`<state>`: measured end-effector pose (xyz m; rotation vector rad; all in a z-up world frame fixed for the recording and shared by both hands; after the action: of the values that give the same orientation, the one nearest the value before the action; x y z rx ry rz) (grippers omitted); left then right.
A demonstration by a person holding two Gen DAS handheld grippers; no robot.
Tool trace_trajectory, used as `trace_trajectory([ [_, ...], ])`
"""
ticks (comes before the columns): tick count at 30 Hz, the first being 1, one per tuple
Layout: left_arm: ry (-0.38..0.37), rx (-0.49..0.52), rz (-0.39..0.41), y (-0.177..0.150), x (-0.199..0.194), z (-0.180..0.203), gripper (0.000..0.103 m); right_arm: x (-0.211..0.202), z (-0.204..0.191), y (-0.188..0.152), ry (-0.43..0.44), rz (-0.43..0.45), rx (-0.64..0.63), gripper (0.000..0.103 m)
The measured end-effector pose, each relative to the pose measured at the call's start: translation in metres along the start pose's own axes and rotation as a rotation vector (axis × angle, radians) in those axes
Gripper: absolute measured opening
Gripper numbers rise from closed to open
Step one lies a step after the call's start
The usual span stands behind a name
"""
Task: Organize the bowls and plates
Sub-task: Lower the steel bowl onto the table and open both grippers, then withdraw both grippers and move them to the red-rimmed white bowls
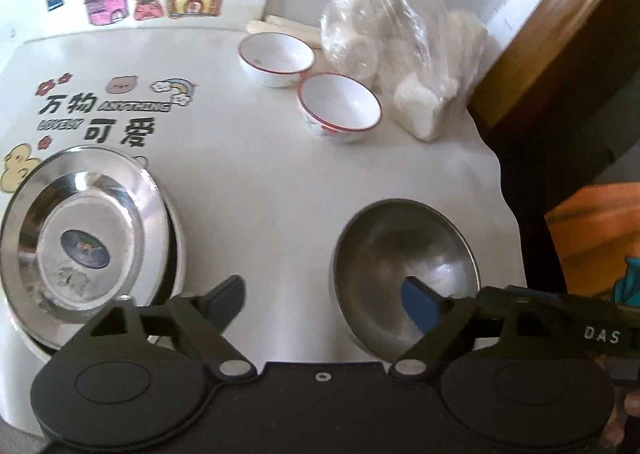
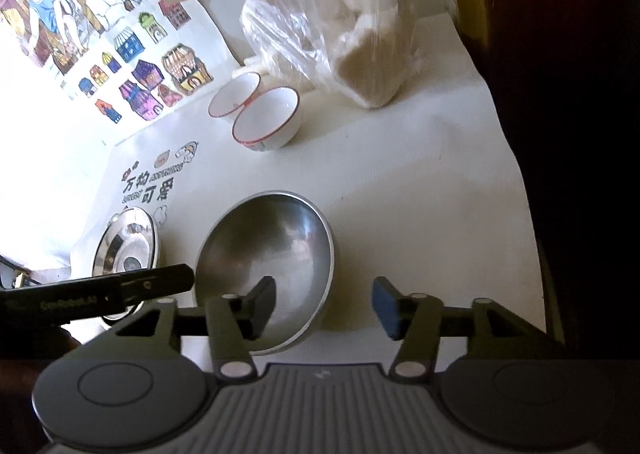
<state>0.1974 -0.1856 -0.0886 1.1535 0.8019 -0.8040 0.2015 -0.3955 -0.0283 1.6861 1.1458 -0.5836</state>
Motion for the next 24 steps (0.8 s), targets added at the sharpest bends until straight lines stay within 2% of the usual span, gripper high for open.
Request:
trace_trajectory([
  [1,0.002,-0.008,0.008,0.0,-0.002,-0.002,0.099,-0.002,-0.001,0.0,0.002,0.006,-0.001,0.066],
  [4,0.011,-0.019,0.02,-0.001,-0.009,-0.005,0.102,-0.007,-0.004,-0.002,0.01,0.022,0.003,0.075],
  [6,0.017,-0.022,0.024,-0.001,-0.012,-0.007,0.102,-0.009,-0.005,-0.002,0.01,0.031,0.003,0.085],
  [10,0.025,-0.018,0.033,-0.001,-0.016,-0.012,0.102,-0.012,-0.009,-0.004,-0.002,0.051,0.001,0.093],
  [12,0.026,-0.013,0.039,0.0,-0.019,-0.014,0.102,-0.014,-0.01,-0.004,-0.007,0.066,0.008,0.102],
  [24,0.041,0.024,0.073,0.015,-0.028,-0.025,0.102,-0.013,-0.014,-0.004,-0.021,0.11,0.067,0.103],
])
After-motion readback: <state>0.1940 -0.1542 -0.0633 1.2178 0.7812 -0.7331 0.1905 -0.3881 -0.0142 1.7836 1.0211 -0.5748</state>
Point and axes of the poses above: each gripper's, at about its wrist camera, not at the fingertips, and x roughly the way its jaws point, z to its right, y to its top, the point moved 1 cm from there along x, roughly the way its jaws point, and after that the axes turned 7 degrees about y, right-handed, at the moved point
